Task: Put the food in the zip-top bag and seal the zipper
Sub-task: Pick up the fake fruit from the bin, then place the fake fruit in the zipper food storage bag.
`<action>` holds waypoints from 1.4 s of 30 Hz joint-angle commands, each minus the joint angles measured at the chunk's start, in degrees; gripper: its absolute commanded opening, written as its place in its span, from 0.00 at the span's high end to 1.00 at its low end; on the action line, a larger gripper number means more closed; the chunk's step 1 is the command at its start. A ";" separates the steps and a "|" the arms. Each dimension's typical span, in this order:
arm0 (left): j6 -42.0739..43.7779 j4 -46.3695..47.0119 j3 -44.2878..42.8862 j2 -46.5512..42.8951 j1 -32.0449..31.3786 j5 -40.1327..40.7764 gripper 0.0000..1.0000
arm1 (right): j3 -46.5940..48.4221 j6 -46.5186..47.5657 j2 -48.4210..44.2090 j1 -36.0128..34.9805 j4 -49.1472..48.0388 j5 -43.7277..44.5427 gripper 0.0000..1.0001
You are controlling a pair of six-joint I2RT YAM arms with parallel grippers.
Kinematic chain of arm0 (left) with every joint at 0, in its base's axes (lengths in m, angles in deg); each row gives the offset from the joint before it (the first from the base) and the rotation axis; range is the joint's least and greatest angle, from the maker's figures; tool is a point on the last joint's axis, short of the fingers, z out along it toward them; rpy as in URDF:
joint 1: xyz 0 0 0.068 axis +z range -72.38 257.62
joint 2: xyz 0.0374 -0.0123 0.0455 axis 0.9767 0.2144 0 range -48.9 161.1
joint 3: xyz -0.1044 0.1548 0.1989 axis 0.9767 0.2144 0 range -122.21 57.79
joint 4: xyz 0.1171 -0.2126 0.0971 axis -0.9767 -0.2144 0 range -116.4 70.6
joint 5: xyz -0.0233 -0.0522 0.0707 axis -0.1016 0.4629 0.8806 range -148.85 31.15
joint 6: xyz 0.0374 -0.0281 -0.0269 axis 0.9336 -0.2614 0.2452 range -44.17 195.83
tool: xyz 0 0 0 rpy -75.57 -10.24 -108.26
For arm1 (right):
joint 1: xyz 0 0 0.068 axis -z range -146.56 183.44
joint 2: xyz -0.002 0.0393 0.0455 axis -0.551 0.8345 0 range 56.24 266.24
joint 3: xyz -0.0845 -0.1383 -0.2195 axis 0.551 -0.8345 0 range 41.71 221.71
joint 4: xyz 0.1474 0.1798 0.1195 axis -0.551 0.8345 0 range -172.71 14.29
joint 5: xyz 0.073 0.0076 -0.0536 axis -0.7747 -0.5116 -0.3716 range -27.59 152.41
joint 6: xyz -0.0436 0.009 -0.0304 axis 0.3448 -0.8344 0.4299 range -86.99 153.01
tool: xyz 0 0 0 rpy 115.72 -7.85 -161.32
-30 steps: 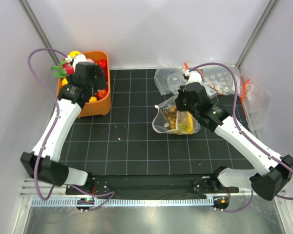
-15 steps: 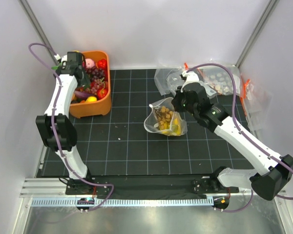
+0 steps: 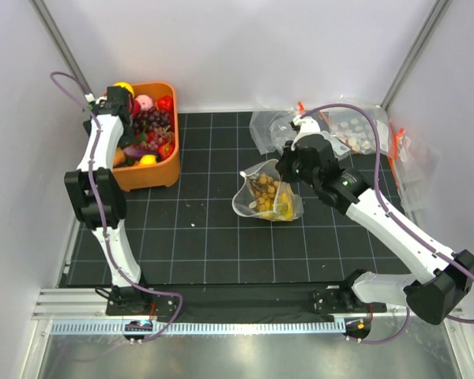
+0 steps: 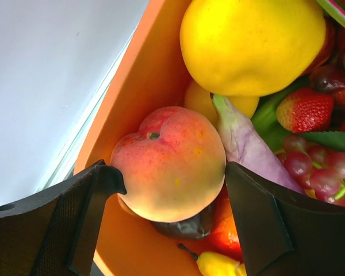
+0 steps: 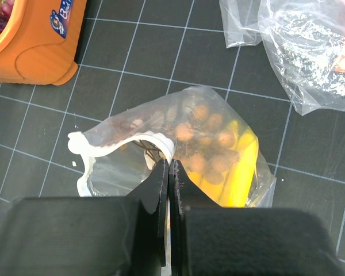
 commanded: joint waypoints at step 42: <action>-13.62 37.86 33.43 -42.81 -35.94 -32.88 0.68 | 3.18 -3.07 4.13 0.19 -3.03 0.49 0.99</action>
